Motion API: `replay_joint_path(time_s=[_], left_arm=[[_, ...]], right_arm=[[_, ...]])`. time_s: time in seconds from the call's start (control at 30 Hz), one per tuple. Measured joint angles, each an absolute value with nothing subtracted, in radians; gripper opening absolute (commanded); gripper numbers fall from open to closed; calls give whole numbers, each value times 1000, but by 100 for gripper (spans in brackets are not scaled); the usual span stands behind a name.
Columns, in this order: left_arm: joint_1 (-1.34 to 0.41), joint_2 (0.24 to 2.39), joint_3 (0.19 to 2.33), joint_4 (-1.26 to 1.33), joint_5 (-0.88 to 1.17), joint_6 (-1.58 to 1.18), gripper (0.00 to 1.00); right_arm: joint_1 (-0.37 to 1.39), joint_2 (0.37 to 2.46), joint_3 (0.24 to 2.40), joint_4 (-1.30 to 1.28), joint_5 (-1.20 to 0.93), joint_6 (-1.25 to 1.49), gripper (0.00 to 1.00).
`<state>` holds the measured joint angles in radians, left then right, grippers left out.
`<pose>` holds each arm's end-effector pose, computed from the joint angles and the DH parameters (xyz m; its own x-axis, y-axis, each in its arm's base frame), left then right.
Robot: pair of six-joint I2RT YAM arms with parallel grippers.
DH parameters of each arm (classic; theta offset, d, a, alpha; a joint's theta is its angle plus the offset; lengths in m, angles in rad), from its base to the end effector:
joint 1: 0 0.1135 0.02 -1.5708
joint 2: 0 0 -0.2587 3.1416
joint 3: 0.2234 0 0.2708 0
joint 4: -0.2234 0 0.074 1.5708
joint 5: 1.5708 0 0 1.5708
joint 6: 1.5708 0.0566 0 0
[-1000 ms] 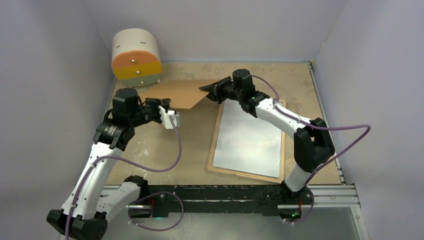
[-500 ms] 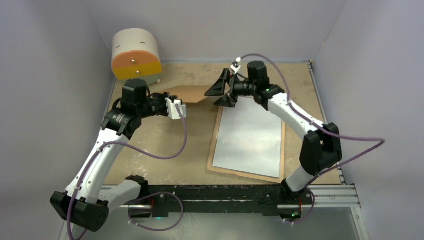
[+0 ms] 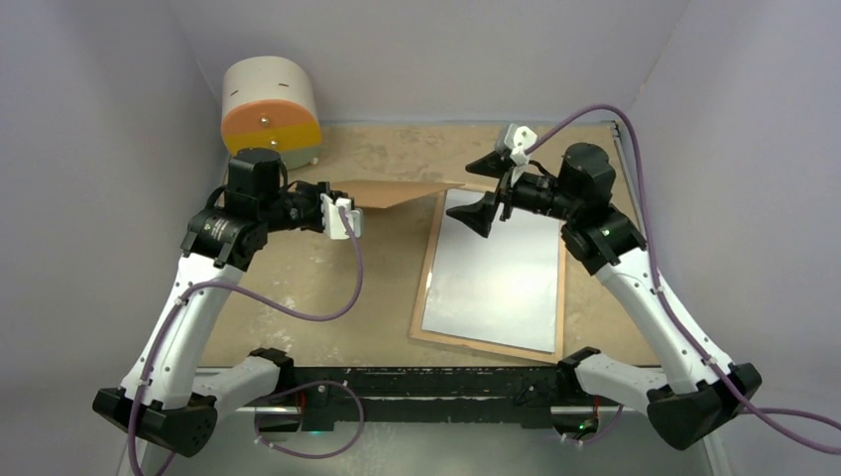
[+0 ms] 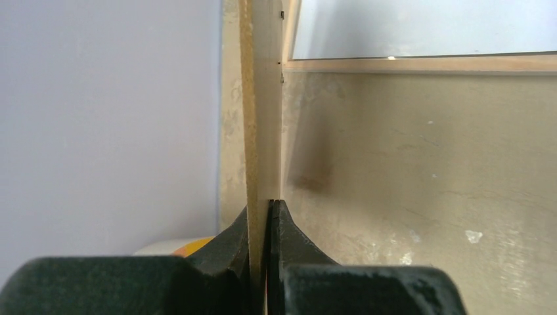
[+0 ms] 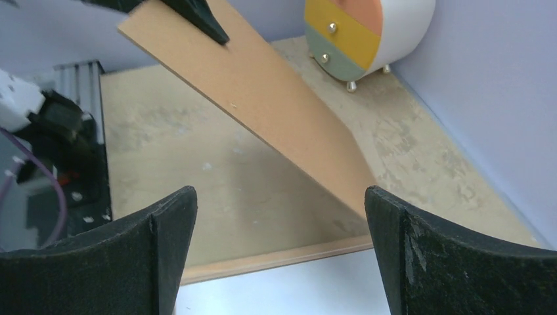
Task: Put the photo into the frame
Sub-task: Turn over the photo frame item at the center of the board.
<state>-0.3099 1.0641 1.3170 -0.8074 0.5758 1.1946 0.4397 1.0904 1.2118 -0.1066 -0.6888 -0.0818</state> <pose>0.2176 -0.1021 0.3999 0.4637 0.6706 -0.5790 0.7223 0.0923 0.6854 0.2317 0.1488 0.4362 0.0872 -0.0287 -0.9958 -0.8996 0.4271 -0.0911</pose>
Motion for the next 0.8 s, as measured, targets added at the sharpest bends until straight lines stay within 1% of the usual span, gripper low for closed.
replay_joint_path(time_s=[0.2,0.33,0.5,0.63,0.8], left_arm=[[-310,1075,1398,-931,604,1222,0],[-310,1079,1453,-975,609,1243,0],[-310,1080,1472,-1009,616,1262,0],[-310,1083,1476,-1038,617,1262,0],[-310,1083,1481,-1054,617,1263,0]], right_arm=[[452,1134,1166,-59,-785,-250,95],[521,1146,1171,-57,-803,-342,91],[667,1228,1242,-105,-768,-447,86],[683,1285,1249,-103,-698,-482,82],[701,1321,1250,-84,-621,-513,70]])
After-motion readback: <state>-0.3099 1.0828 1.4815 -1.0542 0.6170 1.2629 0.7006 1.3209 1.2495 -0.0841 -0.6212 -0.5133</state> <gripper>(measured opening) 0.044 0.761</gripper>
